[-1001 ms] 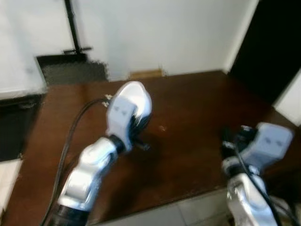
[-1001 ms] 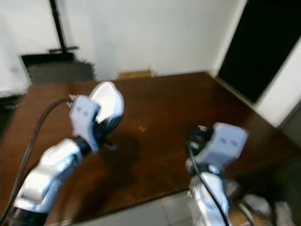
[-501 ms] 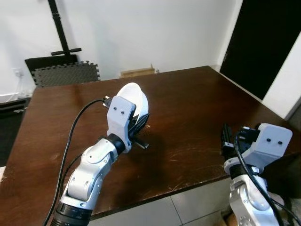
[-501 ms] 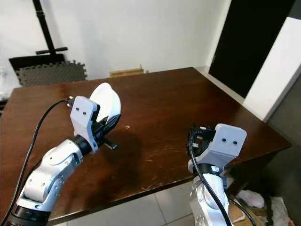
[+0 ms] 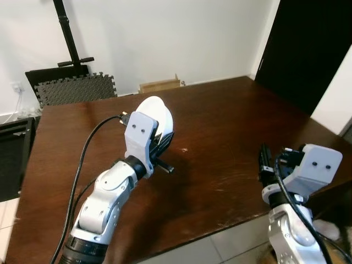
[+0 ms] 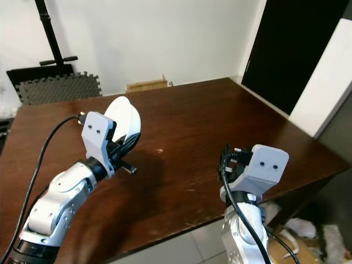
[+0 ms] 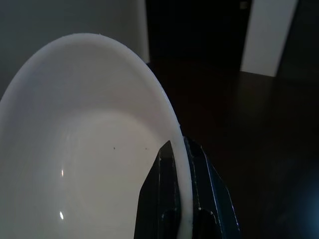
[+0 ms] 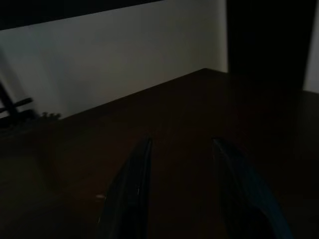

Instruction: Setting the table

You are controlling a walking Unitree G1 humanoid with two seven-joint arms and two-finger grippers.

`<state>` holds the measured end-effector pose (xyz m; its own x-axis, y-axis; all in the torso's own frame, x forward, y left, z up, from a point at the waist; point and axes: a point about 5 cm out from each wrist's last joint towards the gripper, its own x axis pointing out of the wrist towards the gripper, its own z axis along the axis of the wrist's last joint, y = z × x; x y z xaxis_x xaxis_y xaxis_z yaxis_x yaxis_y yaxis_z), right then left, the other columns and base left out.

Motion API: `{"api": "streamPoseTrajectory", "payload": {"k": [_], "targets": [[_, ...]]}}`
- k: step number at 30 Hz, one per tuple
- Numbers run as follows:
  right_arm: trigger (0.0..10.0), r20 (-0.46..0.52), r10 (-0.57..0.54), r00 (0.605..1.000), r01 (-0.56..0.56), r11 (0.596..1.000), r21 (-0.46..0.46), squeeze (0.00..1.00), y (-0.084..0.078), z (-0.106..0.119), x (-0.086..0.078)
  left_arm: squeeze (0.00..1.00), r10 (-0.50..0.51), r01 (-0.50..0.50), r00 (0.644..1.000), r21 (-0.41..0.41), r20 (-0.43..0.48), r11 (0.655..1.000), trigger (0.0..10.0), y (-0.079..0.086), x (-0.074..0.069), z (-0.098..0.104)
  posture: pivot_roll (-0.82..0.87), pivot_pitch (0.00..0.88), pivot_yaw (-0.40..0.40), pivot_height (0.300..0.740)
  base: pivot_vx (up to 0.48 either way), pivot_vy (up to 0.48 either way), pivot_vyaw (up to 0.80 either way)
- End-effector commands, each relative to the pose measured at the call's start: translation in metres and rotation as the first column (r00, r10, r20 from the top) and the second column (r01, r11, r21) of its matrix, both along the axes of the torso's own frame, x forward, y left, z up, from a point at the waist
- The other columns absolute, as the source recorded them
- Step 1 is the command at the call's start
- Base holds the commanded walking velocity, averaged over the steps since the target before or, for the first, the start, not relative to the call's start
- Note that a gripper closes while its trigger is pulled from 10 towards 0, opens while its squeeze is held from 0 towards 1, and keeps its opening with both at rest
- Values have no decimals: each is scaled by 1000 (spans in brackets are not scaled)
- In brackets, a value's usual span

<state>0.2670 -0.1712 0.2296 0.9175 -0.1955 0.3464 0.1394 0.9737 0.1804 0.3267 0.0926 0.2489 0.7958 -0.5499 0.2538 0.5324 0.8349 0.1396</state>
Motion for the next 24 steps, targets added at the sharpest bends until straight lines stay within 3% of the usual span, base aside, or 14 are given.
{"api": "streamPoseTrajectory", "payload": {"k": [1,4,24], "targets": [[10000,-5,-2,1000,2,1000,-5,0,0,-2,-1,0,7,-7,1000,4,-22,1000,10000,0,1,-5,-3,57,41,740,0,442,0],[10000,-5,-3,1000,3,1000,-6,0,0,-2,-1,0,9,-9,1000,4,-13,1000,10000,0,1,-4,-2,57,40,740,0,396,0],[10000,-13,0,1000,0,1000,-24,0,1,-3,-1,0,17,-17,1000,20,-14,1000,10000,-1,0,-5,-3,68,38,740,0,0,0]]}}
